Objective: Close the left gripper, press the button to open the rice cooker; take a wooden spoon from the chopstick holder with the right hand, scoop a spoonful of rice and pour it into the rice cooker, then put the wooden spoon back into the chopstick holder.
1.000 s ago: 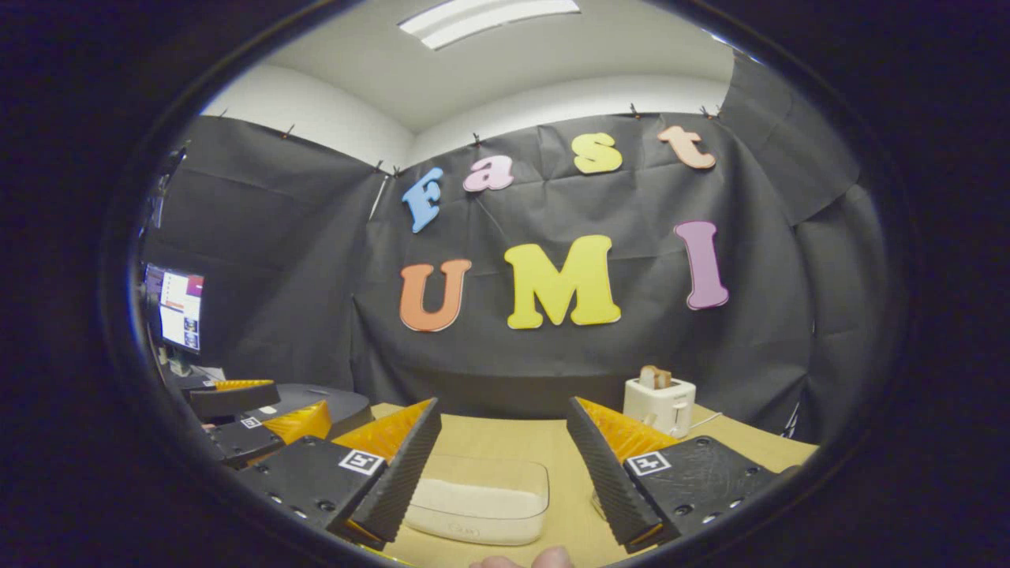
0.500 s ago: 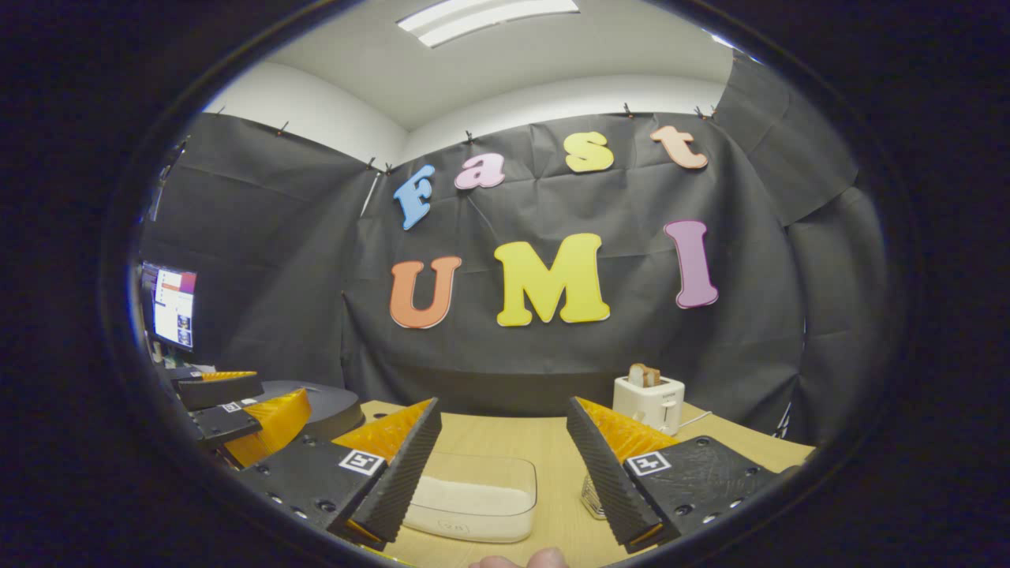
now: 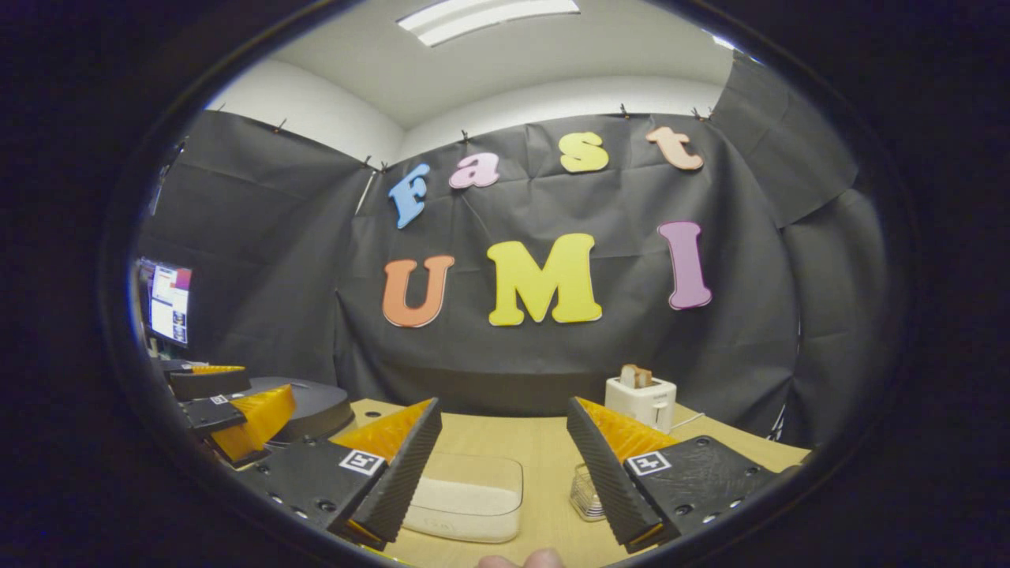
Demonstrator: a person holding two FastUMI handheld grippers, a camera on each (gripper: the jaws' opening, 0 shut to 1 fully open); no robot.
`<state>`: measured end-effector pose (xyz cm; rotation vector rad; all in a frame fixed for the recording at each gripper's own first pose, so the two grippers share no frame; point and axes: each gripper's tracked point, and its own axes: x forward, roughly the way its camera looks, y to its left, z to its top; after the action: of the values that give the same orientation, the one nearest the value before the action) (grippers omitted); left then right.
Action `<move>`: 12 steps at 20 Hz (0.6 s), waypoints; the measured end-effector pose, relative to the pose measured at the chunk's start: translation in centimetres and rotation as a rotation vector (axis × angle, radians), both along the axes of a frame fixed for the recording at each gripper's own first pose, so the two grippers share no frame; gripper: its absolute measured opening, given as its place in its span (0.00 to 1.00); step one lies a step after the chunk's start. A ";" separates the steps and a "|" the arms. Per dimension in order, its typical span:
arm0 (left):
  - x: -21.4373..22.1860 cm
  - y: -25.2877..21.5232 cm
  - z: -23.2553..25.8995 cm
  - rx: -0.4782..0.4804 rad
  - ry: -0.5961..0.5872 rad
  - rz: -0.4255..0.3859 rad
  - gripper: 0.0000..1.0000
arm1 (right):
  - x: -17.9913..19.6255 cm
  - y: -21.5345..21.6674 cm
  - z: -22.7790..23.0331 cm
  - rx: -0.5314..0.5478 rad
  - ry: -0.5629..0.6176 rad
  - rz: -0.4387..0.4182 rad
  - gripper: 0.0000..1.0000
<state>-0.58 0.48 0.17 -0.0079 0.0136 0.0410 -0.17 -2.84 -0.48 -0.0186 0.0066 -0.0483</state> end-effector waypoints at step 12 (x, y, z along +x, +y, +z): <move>-1.2 6.2 -1.1 0.070 0.157 0.070 0.97 | 0.6 -6.7 -2.2 0.024 0.045 -0.007 0.95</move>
<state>-1.74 6.68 -0.88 0.0649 0.1687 0.1122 0.45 -9.50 -2.72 0.0039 0.0522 -0.0551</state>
